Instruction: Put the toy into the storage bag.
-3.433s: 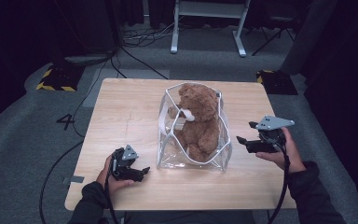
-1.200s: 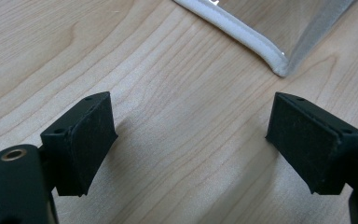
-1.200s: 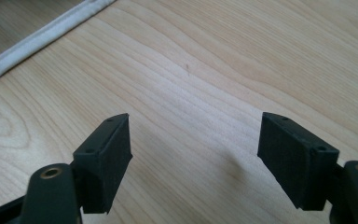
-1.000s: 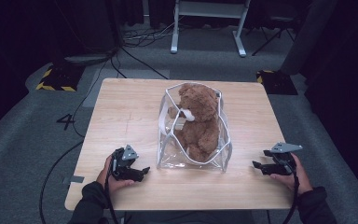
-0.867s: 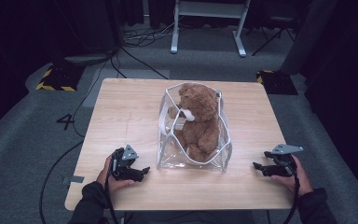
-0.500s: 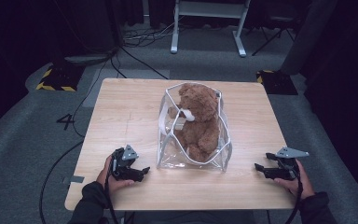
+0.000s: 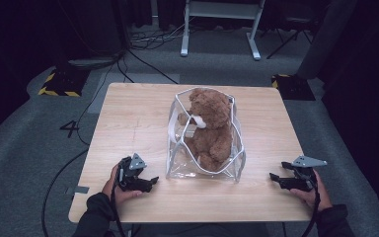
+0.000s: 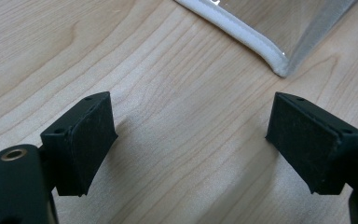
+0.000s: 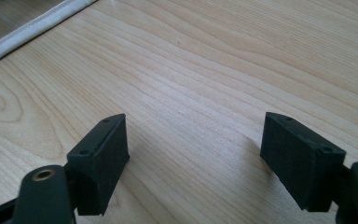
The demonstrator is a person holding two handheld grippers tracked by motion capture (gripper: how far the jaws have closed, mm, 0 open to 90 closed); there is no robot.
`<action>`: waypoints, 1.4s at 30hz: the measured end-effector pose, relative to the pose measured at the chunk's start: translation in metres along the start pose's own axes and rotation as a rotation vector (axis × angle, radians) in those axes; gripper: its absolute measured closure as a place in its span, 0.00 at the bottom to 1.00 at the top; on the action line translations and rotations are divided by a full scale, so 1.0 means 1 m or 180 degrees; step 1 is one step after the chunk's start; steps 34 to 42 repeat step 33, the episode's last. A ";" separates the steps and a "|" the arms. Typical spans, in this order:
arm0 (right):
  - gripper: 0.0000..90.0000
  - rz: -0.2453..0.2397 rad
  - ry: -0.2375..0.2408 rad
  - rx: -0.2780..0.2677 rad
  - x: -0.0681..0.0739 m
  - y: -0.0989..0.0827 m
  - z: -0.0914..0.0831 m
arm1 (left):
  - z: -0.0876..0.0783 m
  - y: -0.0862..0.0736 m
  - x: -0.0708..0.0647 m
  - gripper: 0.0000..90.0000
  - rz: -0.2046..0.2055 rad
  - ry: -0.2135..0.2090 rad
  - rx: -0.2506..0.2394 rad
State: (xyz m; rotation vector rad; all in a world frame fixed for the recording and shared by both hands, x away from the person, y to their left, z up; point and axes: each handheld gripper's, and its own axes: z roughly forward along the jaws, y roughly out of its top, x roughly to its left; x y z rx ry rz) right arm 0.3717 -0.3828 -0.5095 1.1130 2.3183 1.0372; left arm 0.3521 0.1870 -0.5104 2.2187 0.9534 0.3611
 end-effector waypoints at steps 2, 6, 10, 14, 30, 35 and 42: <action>0.26 0.0000 0.0000 -0.0001 0.000 0.000 0.000 | 0.000 0.000 0.000 0.17 -0.0001 0.0000 0.0001; 0.26 0.0001 0.0000 0.0000 0.000 0.000 0.000 | 0.000 0.000 0.000 0.17 -0.0001 0.0003 0.0003; 0.26 -0.0009 -0.0010 0.0001 0.000 0.000 0.000 | 0.000 0.000 0.000 0.17 -0.0001 0.0003 0.0003; 0.25 -0.0009 -0.0012 0.0003 0.000 0.000 0.000 | 0.000 0.000 0.000 0.17 -0.0003 0.0002 0.0002; 0.21 -0.0036 0.0005 0.0026 0.001 0.000 0.001 | 0.001 0.001 0.001 0.17 -0.0010 -0.0008 0.0002; 0.21 -0.0036 0.0004 0.0026 0.001 0.000 0.001 | 0.001 0.001 0.001 0.17 -0.0014 -0.0009 0.0003; 0.21 -0.0036 0.0004 0.0026 0.001 0.000 0.001 | 0.001 0.001 0.001 0.17 -0.0014 -0.0009 0.0003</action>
